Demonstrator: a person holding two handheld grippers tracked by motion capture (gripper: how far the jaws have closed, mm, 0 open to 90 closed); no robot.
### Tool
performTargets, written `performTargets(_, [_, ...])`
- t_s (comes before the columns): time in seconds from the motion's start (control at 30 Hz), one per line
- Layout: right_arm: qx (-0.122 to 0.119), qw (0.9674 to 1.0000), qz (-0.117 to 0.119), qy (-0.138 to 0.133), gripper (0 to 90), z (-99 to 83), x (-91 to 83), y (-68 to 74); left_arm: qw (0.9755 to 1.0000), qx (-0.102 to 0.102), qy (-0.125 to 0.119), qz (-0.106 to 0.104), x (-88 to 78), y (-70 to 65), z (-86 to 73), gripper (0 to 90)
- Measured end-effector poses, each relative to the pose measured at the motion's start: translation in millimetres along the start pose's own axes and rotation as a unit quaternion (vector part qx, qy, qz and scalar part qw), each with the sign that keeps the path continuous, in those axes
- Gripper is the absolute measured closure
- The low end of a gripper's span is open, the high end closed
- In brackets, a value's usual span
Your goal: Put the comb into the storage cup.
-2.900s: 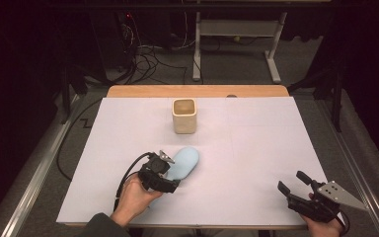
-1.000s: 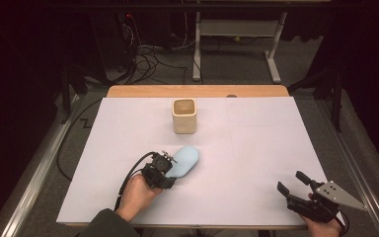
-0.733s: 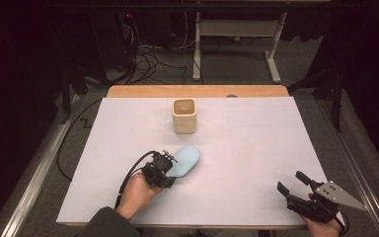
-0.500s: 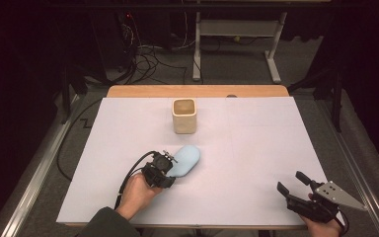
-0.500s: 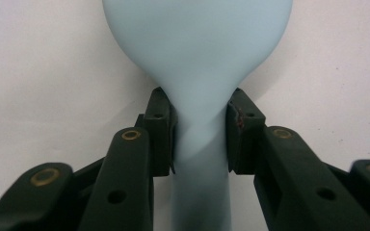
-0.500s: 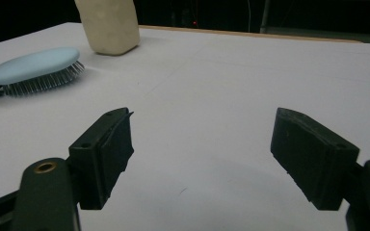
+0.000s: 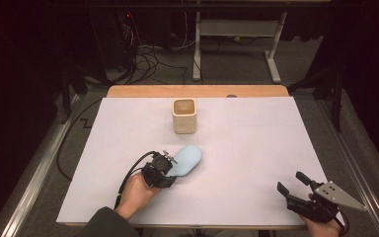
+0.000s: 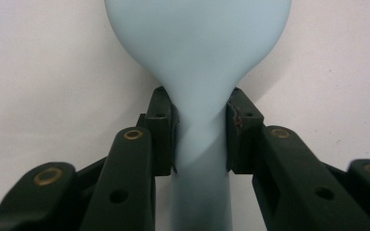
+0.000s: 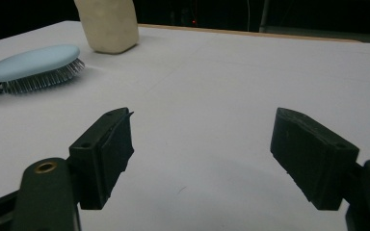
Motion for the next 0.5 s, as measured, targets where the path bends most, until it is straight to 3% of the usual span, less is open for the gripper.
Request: performTargets(0.5, [0.001,1.0000,0.000,0.001,23.0,-0.2,-0.2,-0.3,0.9989,0.000,-0.045,-0.013,-5.7,-2.8,5.0,69.2])
Point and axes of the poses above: each handheld gripper's, and its own axes: x roughly forward along the jaws, z roughly out of its top, y roughly to its left, the point moved 9 cm from there along x, roughly forward along the jaws, and after that the axes turned 10 degrees about x, right-handed, at the moved point
